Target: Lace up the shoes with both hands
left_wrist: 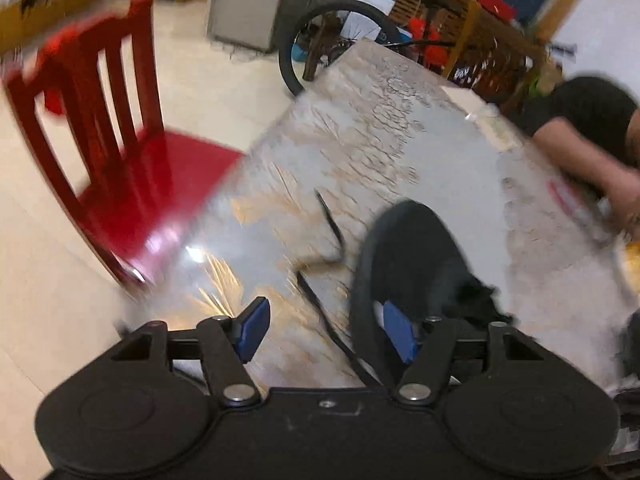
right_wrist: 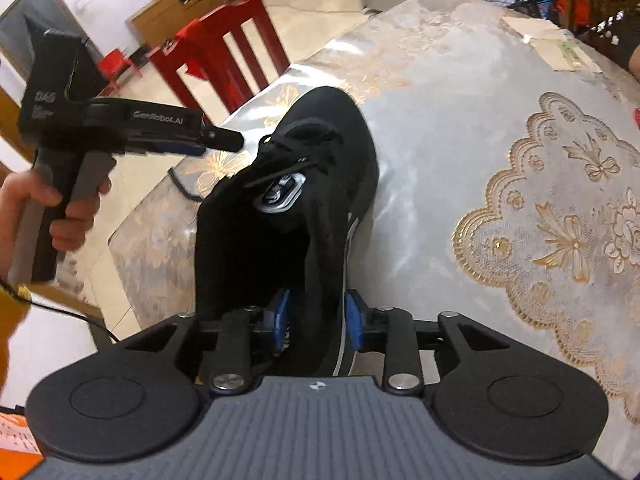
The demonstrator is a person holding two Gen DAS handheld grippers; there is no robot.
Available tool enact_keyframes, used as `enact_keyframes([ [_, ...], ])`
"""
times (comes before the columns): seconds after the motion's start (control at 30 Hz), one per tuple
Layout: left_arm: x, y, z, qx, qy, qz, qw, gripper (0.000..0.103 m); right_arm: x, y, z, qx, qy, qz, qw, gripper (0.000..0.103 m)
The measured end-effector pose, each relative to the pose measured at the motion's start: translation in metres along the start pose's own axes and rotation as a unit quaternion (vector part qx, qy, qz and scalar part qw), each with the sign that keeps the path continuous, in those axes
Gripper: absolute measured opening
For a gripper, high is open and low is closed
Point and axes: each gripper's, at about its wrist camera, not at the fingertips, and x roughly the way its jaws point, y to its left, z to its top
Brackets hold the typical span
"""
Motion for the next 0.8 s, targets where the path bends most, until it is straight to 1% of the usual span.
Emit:
enact_keyframes([
  [0.1,0.024,-0.009,0.022,0.042,0.019,0.006,0.9989,0.052,0.005,-0.001,0.004,0.018,0.000,0.009,1.000,0.037],
  [0.13,0.034,-0.013,0.027,0.058,0.028,0.011,0.9979,0.050,0.008,-0.003,0.006,0.034,0.004,0.019,0.999,0.042],
  [0.17,0.041,-0.017,0.028,0.076,0.035,0.016,0.9964,0.048,0.009,-0.005,0.007,0.052,0.004,0.025,0.998,0.042],
  [0.27,0.053,-0.028,0.023,0.138,0.054,0.032,0.9885,0.045,0.006,-0.009,0.007,0.065,-0.002,0.037,0.997,0.042],
  [0.3,0.057,-0.031,0.021,0.158,0.060,0.037,0.9849,0.041,0.004,-0.010,0.007,0.066,-0.007,0.038,0.997,0.042],
  [0.33,0.061,-0.035,0.019,0.179,0.067,0.042,0.9807,0.034,0.001,-0.010,0.007,0.067,-0.012,0.039,0.997,0.042],
  [0.37,0.067,-0.037,0.015,0.192,0.078,0.044,0.9772,0.032,-0.001,-0.011,0.008,0.067,-0.017,0.041,0.997,0.042],
  [0.4,0.071,-0.036,0.010,0.197,0.079,0.042,0.9763,0.029,-0.002,-0.011,0.009,0.065,-0.021,0.045,0.997,0.042],
  [0.43,0.071,-0.036,0.007,0.198,0.067,0.036,0.9772,0.021,-0.003,-0.012,0.012,0.061,-0.026,0.048,0.997,0.042],
  [0.5,0.073,-0.032,0.005,0.177,0.051,0.030,0.9825,0.004,-0.005,-0.012,0.017,0.052,-0.037,0.044,0.997,0.042],
  [0.57,0.074,-0.028,0.005,0.151,0.037,0.024,0.9876,0.003,-0.005,-0.012,0.022,0.050,-0.046,0.037,0.997,0.042],
  [0.67,0.070,-0.023,0.005,0.128,0.015,0.011,0.9916,0.003,-0.004,-0.015,0.026,0.059,-0.056,0.029,0.996,0.042],
  [0.73,0.056,-0.021,0.008,0.110,-0.008,0.001,0.9939,0.003,-0.004,-0.018,0.027,0.068,-0.060,0.026,0.996,0.042],
  [0.8,0.035,-0.021,0.012,0.091,-0.035,-0.011,0.9951,0.003,-0.003,-0.020,0.027,0.077,-0.061,0.032,0.995,0.042],
])
